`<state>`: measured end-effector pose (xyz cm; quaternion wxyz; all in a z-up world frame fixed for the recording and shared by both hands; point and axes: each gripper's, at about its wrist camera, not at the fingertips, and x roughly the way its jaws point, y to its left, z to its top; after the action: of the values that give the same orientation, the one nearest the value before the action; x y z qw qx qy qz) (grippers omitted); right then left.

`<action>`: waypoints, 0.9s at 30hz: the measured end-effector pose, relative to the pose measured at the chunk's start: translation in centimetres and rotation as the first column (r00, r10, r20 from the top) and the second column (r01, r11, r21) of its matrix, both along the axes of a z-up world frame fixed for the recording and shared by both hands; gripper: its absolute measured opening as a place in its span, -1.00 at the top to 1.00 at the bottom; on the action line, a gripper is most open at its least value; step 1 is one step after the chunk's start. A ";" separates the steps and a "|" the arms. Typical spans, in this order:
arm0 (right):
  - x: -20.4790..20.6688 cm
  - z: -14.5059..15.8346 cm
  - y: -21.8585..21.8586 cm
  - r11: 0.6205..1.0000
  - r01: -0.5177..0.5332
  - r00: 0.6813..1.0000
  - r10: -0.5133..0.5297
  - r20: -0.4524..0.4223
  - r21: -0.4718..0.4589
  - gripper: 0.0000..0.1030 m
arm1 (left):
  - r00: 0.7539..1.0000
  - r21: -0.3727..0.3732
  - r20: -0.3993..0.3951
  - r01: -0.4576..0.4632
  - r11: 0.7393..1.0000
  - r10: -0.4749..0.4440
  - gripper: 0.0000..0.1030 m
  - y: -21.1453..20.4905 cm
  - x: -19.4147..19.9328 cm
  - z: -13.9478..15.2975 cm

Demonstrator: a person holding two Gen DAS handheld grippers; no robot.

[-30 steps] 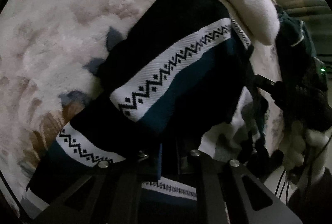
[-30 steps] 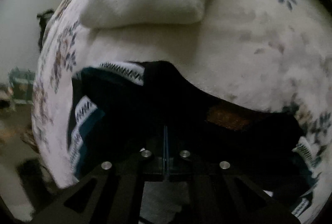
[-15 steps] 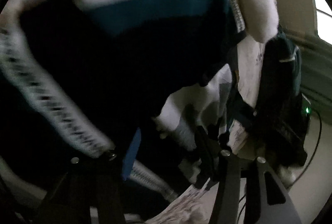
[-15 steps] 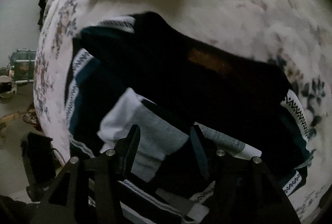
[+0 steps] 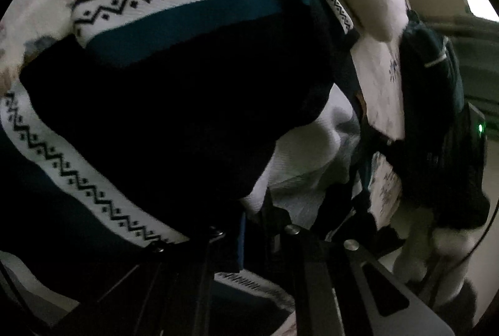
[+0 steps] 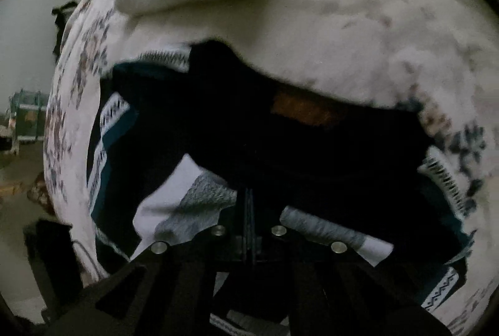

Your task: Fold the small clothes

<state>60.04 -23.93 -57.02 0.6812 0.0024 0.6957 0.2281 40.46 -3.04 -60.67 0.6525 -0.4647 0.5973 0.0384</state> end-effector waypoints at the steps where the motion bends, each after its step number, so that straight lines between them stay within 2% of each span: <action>1: 0.2 0.0 -0.2 1.000 0.004 1.000 -0.004 0.001 -0.001 1.00 | 1.000 0.006 -0.008 0.005 1.000 -0.005 0.89 0.1 -0.1 0.0; 3: 0.7 -0.2 -0.5 1.000 0.021 1.000 -0.021 0.007 -0.018 1.00 | 1.000 -0.009 -0.021 0.016 1.000 -0.016 0.88 0.4 -0.5 -0.4; 4: 0.9 -0.5 -0.5 1.000 0.018 1.000 -0.018 -0.006 -0.020 1.00 | 0.999 -0.017 -0.030 0.023 1.000 -0.024 0.81 0.7 -0.7 -0.4; 6: 1.3 -0.7 -0.9 1.000 0.025 0.999 -0.026 -0.047 -0.004 1.00 | 0.997 0.005 -0.057 0.059 0.998 -0.058 0.79 1.1 -0.8 0.2; 7: 1.3 -0.7 -1.1 0.999 0.041 0.997 -0.041 -0.058 -0.001 0.99 | 0.993 0.036 -0.071 0.099 0.994 -0.096 0.80 1.1 -0.5 0.7; 9: 1.5 -0.1 -2.3 0.995 0.091 0.989 -0.087 -0.119 0.028 0.98 | 0.978 0.140 -0.089 0.202 0.969 -0.191 0.80 0.9 -0.1 2.1; 10: 1.4 0.6 -3.3 0.992 0.119 0.984 -0.113 -0.134 0.038 0.97 | 0.966 0.211 -0.101 0.257 0.943 -0.240 0.70 1.0 -0.2 2.8; 11: 1.1 1.8 -4.8 0.987 0.155 0.981 -0.149 -0.122 0.044 0.88 | 0.951 0.290 -0.119 0.307 0.907 -0.284 0.44 1.1 -0.4 3.4; 12: 0.7 2.7 -6.0 0.983 0.181 0.979 -0.175 -0.109 0.041 0.78 | 0.935 0.370 -0.138 0.354 0.859 -0.326 0.29 1.1 -0.8 3.9; 14: -0.7 4.7 -9.1 0.969 0.246 0.967 -0.246 -0.065 -0.008 -0.02 | 0.917 0.471 -0.174 0.398 0.787 -0.360 -0.23 1.3 -1.9 3.9; 15: -1.5 5.3 -10.4 0.962 0.270 0.962 -0.272 -0.039 -0.040 -0.14 | 0.911 0.505 -0.198 0.412 0.759 -0.362 -0.27 1.5 -2.5 3.5; 18: -4.9 5.9 -14.0 0.933 0.335 0.941 -0.337 0.007 -0.130 -0.16 | 0.886 0.563 -0.261 0.463 0.684 -0.384 -0.32 1.4 -4.2 1.3; 19: -5.9 5.6 -15.2 0.925 0.360 0.931 -0.364 -0.009 -0.125 -0.16 | 0.880 0.577 -0.266 0.473 0.666 -0.394 -0.44 1.2 -4.4 0.9; 20: -7.1 5.0 -16.1 0.915 0.393 0.916 -0.398 -0.045 -0.094 -0.16 | 0.872 0.608 -0.269 0.483 0.630 -0.408 -0.52 0.7 -4.6 0.5; 22: -8.3 3.7 -17.1 0.898 0.437 0.893 -0.440 -0.096 -0.048 -0.16 | 0.868 0.641 -0.277 0.486 0.594 -0.412 -0.70 0.1 -4.5 0.1; 24: -8.8 2.0 -17.1 0.883 0.470 0.875 -0.467 -0.129 -0.008 -0.16 | 0.873 0.657 -0.287 0.479 0.582 -0.394 -0.97 0.1 -4.2 -0.6; 25: -8.9 1.1 -16.8 0.878 0.479 0.869 -0.473 -0.146 0.007 -0.16 | 0.882 0.656 -0.279 0.463 0.596 -0.379 -1.00 0.4 -4.1 -1.0; 26: -8.9 -0.1 -16.6 0.869 0.494 0.858 -0.483 -0.177 0.026 -0.16 | 0.895 0.645 -0.256 0.439 0.625 -0.365 -1.00 0.8 -4.1 -1.3; 27: -9.0 -1.1 -16.3 0.854 0.518 0.842 -0.503 -0.196 0.035 -0.11 | 0.905 0.643 -0.234 0.418 0.641 -0.355 -1.00 1.0 -4.2 -1.3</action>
<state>51.03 -40.22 -58.12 0.6510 0.2375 0.7179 0.0671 36.30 -1.99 -62.00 0.7428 -0.0528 0.6539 0.1338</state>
